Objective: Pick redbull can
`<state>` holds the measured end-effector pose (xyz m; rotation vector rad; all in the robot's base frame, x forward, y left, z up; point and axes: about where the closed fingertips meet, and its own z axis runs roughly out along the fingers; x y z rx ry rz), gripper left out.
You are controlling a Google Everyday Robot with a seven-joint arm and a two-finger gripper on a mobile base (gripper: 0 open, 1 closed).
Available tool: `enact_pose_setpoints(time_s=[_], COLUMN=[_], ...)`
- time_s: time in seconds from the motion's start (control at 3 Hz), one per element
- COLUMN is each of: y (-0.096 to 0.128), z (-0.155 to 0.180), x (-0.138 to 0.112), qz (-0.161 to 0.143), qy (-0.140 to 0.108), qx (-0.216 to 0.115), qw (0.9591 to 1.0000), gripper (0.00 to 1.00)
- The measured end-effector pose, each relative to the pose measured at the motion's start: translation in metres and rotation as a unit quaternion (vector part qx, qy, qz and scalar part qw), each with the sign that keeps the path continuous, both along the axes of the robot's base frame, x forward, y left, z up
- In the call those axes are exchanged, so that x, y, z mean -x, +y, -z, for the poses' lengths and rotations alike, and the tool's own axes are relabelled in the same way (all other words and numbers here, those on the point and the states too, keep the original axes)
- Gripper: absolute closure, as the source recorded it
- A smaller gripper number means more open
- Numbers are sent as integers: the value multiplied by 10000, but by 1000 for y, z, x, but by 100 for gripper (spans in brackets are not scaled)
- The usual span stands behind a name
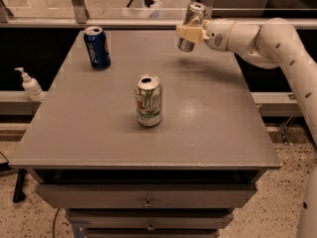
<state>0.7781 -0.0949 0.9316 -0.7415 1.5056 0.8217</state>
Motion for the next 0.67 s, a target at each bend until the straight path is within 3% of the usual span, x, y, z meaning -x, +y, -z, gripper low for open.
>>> enact_pose_setpoints(time_s=[0.33, 0.67], y=[1, 6], z=[-37, -35], x=[34, 39], qz=[-501, -635], qy=[-88, -66], qx=[-279, -263], qw=[9983, 9976], gripper=[100, 100])
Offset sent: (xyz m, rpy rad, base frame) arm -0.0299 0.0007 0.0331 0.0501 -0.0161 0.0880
